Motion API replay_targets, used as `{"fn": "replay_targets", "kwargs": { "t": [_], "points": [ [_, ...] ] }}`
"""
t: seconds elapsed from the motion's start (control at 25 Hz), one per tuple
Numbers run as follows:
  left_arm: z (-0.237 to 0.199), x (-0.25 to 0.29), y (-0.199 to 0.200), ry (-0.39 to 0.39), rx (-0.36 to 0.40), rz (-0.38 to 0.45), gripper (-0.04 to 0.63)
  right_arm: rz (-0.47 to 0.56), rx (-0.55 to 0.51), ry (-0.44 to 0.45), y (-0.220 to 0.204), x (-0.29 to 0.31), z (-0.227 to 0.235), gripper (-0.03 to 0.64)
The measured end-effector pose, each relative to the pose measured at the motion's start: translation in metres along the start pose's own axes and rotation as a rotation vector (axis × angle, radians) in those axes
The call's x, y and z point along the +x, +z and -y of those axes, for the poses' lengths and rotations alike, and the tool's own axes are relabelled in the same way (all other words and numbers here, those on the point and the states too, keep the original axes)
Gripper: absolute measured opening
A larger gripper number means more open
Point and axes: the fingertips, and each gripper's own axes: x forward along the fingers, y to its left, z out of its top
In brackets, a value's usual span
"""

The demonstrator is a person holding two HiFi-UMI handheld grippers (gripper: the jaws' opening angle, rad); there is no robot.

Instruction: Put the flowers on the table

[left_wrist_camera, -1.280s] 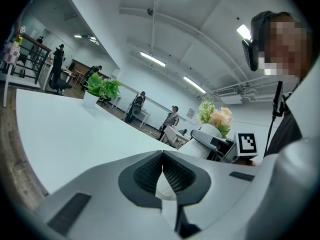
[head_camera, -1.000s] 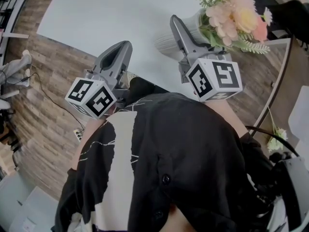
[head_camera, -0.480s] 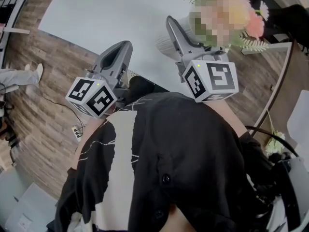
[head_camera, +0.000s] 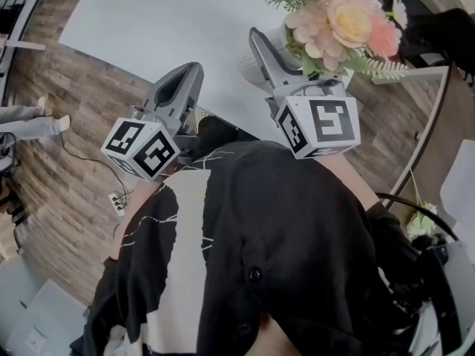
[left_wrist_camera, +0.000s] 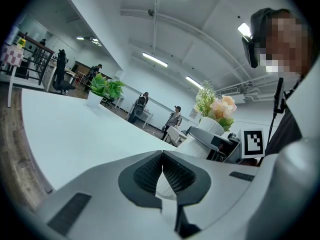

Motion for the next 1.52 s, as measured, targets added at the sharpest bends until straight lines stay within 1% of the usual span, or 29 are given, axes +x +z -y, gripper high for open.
{"fn": "replay_targets", "kwargs": {
  "t": [0.76, 1.12, 1.52],
  "points": [
    [-0.005, -0.003, -0.004, 0.026, -0.004, 0.001, 0.014, 0.004, -0.076, 0.039, 0.0, 0.001, -0.017, 0.348],
    [-0.004, -0.003, -0.007, 0.032, 0.0, -0.007, 0.014, 0.01, -0.093, 0.06, -0.004, -0.004, -0.019, 0.348],
    [-0.006, -0.006, -0.004, 0.042, 0.011, 0.005, 0.014, 0.009, -0.117, 0.069, -0.006, -0.002, -0.022, 0.348]
  ]
}}
